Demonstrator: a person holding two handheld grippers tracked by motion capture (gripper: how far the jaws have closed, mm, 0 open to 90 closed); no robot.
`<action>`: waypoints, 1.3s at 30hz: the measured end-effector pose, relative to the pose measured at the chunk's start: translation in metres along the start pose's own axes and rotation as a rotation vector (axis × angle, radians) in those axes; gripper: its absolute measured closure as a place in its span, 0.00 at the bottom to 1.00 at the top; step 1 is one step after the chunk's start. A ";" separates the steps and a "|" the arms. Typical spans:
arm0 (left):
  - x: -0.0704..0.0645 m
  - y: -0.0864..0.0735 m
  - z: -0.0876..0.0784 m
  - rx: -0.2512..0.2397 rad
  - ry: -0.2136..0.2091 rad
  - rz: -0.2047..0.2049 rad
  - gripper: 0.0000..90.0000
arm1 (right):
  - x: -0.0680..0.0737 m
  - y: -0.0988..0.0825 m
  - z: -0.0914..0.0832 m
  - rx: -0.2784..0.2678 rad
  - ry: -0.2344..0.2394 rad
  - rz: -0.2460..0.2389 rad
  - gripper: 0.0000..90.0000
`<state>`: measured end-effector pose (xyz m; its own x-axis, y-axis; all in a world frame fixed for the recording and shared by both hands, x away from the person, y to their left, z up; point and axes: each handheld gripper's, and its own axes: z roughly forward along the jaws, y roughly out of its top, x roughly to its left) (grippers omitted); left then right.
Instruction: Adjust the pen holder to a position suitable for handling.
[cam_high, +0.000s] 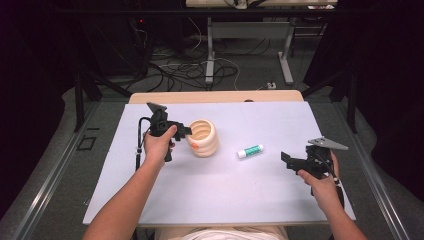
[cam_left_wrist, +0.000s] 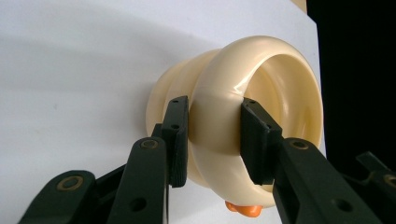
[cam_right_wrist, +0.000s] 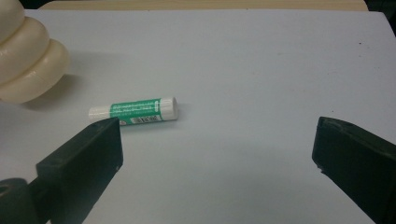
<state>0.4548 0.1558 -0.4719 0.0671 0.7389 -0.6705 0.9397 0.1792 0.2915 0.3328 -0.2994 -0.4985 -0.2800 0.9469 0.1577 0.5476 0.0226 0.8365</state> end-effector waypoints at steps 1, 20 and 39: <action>-0.001 -0.002 0.001 0.001 -0.005 0.007 0.73 | 0.000 0.000 0.000 -0.001 0.000 -0.003 0.02; -0.010 -0.022 0.011 0.083 0.042 0.084 0.73 | 0.000 0.000 0.001 -0.003 -0.006 -0.014 0.02; -0.018 -0.028 0.019 0.074 0.043 0.112 0.72 | 0.000 -0.001 0.001 -0.001 -0.001 -0.008 0.02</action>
<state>0.4339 0.1249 -0.4813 0.1599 0.7793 -0.6060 0.9493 0.0470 0.3108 0.3335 -0.2987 -0.4997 -0.2841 0.9469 0.1506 0.5445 0.0301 0.8382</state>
